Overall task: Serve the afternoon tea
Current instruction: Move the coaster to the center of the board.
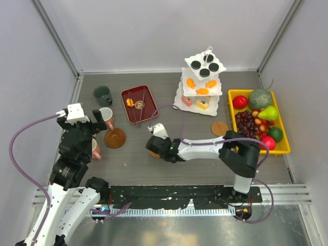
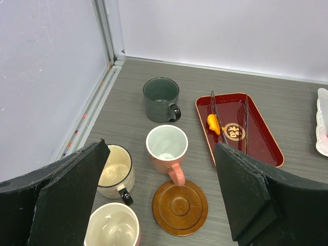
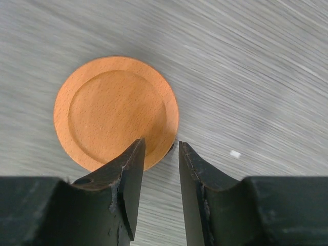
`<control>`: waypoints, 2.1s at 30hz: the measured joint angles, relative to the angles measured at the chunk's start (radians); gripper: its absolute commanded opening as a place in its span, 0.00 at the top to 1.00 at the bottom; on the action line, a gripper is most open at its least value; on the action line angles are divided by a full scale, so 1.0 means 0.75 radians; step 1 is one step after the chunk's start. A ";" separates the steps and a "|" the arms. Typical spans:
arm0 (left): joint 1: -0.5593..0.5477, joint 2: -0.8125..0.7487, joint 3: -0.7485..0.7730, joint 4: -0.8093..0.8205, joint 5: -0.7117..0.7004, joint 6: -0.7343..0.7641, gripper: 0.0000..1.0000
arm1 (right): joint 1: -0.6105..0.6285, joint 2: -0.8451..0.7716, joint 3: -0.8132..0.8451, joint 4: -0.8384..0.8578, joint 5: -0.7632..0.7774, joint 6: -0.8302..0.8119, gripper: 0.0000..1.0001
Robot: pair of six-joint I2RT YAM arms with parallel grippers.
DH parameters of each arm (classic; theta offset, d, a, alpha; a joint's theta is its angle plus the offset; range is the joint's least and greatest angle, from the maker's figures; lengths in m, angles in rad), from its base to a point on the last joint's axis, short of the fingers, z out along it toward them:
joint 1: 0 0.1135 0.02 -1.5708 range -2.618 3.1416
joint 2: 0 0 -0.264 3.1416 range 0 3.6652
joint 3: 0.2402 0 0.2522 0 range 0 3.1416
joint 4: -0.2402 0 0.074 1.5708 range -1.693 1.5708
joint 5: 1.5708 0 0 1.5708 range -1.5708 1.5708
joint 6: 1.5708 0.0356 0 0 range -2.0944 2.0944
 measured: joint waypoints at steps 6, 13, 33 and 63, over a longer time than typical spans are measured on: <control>0.000 0.000 0.000 -0.001 0.000 0.000 0.04 | -0.186 -0.249 -0.263 -0.156 0.085 0.061 0.59; 0.000 0.001 0.000 0.000 0.000 0.000 0.04 | -0.173 -0.377 -0.338 -0.257 0.106 0.013 0.51; 0.000 0.001 0.000 -0.001 0.001 0.000 0.04 | -0.159 -0.290 -0.330 -0.148 0.011 0.037 0.63; 0.000 0.001 0.000 0.000 0.001 0.001 0.04 | -0.658 -0.194 -0.280 0.117 -0.028 -0.086 0.64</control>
